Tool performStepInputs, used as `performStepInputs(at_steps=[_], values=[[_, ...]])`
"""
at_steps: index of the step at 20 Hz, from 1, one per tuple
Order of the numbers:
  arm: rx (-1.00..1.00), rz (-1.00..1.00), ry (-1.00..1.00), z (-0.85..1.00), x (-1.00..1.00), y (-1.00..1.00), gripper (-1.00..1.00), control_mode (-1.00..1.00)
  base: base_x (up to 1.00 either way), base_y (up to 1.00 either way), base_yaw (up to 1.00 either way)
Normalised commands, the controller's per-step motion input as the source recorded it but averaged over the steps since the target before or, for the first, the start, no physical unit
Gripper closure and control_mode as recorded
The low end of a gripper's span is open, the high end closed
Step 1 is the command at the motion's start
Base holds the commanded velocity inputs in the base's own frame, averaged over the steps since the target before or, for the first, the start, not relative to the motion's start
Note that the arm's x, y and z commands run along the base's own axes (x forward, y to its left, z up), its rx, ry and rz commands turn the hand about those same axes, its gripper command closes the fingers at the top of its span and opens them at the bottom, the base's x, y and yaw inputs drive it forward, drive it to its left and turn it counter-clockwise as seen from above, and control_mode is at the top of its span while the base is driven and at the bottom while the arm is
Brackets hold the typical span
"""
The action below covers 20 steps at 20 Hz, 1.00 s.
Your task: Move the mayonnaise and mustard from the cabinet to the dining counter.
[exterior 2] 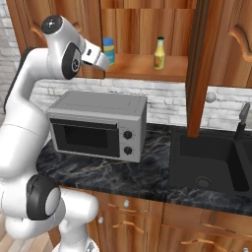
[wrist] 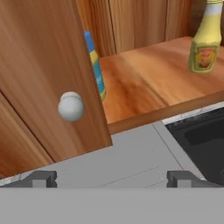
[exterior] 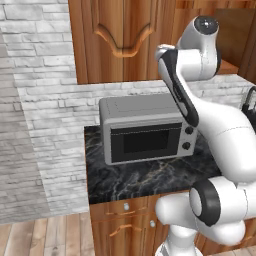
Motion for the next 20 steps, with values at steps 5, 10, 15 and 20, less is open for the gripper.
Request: performStepInputs(at_steps=[5, 10, 15, 20], values=[[0.21, 0.0, -0.13, 0.14, 0.09, 0.04, -1.0, -1.0, 0.0, 0.0, 0.0], [0.22, 0.0, -0.23, 0.09, 0.08, 0.02, -1.0, -1.0, 0.0, 0.0, 0.0], [0.08, 0.0, -0.21, 0.0, 0.03, 0.22, -1.0, -1.0, 0.0, 0.0, 0.0], [0.07, 0.0, -0.03, 0.0, 0.16, 0.11, -1.0, -1.0, 0.0, 0.0, 0.0]])
